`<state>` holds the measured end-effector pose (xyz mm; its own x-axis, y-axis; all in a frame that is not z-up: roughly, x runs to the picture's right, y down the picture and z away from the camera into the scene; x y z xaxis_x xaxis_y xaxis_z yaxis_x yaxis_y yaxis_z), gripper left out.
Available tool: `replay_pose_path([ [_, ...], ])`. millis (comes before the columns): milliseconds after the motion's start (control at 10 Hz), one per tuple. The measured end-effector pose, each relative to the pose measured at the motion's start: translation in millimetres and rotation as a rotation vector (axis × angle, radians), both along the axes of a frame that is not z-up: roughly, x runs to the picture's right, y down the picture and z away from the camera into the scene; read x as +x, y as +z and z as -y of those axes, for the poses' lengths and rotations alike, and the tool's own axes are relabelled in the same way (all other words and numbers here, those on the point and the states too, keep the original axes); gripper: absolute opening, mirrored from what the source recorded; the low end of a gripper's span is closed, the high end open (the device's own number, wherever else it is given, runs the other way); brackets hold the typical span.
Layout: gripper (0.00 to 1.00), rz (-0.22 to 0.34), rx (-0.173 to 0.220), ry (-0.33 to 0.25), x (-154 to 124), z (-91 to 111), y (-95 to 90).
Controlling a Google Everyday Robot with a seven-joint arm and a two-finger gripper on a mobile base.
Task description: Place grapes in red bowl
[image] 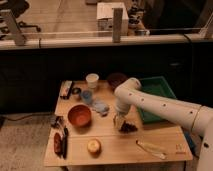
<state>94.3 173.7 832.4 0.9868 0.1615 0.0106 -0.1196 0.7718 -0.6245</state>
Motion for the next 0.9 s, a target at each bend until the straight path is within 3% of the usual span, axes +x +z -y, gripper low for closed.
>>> replay_pose_path([
  [200, 0.8, -0.028, -0.015, 0.016, 8, -10, 1.4],
  [500, 0.8, -0.15, -0.037, 0.141, 24, -25, 3.6],
  [700, 0.8, -0.179, -0.043, 0.176, 24, -30, 6.9],
  [800, 0.78, -0.186, -0.046, 0.187, 23, -31, 8.6],
  [900, 0.67, -0.193, -0.046, 0.196, 21, -33, 10.7],
])
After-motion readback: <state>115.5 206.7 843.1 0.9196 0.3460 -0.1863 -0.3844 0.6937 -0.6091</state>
